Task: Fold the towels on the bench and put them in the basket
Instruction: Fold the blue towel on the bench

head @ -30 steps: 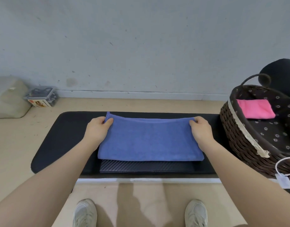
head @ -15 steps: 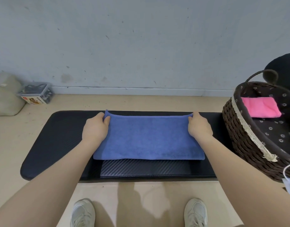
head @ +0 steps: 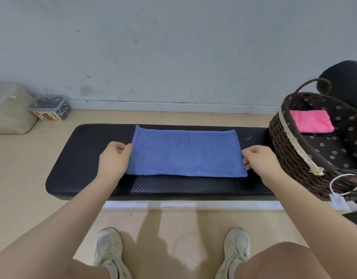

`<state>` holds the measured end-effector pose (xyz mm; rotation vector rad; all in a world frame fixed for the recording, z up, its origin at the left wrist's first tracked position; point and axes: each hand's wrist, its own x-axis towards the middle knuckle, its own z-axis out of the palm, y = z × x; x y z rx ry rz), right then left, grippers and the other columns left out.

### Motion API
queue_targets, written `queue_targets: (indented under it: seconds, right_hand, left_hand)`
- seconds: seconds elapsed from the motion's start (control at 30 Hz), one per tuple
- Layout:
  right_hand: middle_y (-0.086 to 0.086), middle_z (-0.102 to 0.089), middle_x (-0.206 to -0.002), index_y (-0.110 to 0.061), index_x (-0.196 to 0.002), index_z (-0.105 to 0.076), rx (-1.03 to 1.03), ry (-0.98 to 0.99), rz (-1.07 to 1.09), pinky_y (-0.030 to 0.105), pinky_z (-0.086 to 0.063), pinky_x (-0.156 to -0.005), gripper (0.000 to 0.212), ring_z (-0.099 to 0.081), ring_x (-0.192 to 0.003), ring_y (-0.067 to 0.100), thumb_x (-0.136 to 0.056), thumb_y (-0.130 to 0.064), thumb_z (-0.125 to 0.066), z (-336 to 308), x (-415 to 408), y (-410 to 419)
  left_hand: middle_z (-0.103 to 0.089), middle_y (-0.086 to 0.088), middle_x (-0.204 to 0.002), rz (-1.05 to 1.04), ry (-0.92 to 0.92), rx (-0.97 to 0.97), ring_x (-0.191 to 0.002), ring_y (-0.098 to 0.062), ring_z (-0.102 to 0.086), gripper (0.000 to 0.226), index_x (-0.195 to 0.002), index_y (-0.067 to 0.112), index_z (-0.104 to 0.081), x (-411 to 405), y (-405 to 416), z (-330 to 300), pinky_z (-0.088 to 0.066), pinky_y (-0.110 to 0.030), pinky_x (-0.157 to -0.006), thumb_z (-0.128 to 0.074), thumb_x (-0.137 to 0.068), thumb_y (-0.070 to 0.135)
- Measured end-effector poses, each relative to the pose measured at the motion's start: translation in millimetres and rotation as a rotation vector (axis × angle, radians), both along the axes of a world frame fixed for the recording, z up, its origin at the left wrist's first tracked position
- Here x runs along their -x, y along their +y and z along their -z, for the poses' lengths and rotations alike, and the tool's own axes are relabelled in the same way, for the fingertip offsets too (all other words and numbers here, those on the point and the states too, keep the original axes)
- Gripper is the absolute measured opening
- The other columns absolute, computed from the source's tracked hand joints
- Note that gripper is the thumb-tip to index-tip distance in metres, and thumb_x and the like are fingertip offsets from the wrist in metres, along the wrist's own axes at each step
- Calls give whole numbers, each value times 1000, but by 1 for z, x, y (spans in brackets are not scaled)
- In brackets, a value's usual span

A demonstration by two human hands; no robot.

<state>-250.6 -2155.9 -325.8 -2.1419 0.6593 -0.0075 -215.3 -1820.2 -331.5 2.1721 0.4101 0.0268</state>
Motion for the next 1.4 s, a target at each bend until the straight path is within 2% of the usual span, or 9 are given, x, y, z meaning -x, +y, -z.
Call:
queue_targets:
  seconds: [0.1,0.23,0.43,0.63,0.8,0.93,1.07,1.2,1.4]
  right_hand:
    - [12,-43,-69,3,-69,-50,32,66,-14,32,-31,-64,26,-39,-67,21,-87,-16,-50,10,19,5]
    - [11,-45,-73,12,-79,-53,100,36,-3,30,-30,-65,33,-40,-68,21,-89,-19,-52,12,27,10]
    - [7,-45,-65,-8,-67,-47,172,7,5,31,-33,-58,27,-41,-61,19,-91,-19,-55,16,25,10]
    - [9,-59,-80,-10,-76,-51,397,183,-105,32,-42,-65,17,-56,-77,27,-90,-19,-56,10,21,6]
    - [13,-54,-113,-8,-113,-51,785,22,-141,40,-41,-78,28,-50,-103,34,-85,-11,-53,-9,18,33]
    - [14,-47,-139,-6,-126,-53,654,-303,-417,38,-33,-103,34,-41,-130,30,-95,-15,-44,-13,0,90]
    - [3,-13,-159,-12,-149,-19,574,-134,-672,34,-7,-119,53,-7,-147,17,-101,-33,-29,7,-30,132]
    - [-1,3,-160,-21,-151,-3,690,21,-723,36,1,-119,61,4,-147,16,-99,-48,-20,34,-41,128]
    - [-1,7,-160,-31,-150,3,764,102,-647,39,4,-119,67,8,-147,17,-93,-62,-17,37,-38,94]
  left_hand:
    - [-54,2,-102,-58,-5,138,-94,-15,-50,35,-122,11,-49,27,-4,7,-39,-30,-79,-54,-93,28]
    - [-56,3,-98,-88,-24,191,-92,-13,-51,34,-121,10,-50,44,-9,11,-38,-28,-78,-58,-91,25]
    - [-57,1,-93,16,36,13,-97,-25,-57,27,-116,12,-50,35,-10,15,-45,-42,-90,-54,-92,25]
    - [-56,-3,-79,241,220,-184,-71,-16,-50,37,-121,7,-47,19,9,2,-37,-28,-62,-59,-90,22]
    - [-43,-14,-133,288,107,-431,-121,-32,-41,62,-139,8,-30,17,-5,-12,-41,-41,-93,-58,-84,16]
    - [-22,-13,-155,628,-251,-604,-144,-26,-17,49,-140,0,-35,3,-42,-9,-10,-30,-116,-41,-92,7]
    - [2,-5,-159,822,-74,-710,-147,-18,1,70,-150,8,-10,-15,-53,19,-2,-34,-119,-37,-96,44]
    - [10,-2,-159,832,-22,-746,-146,-14,7,117,-150,12,3,-18,-40,31,3,-33,-118,-18,-62,86]
    - [14,-7,-158,788,-11,-768,-146,-17,11,142,-149,11,9,-15,-29,26,6,-33,-118,-10,-37,97]
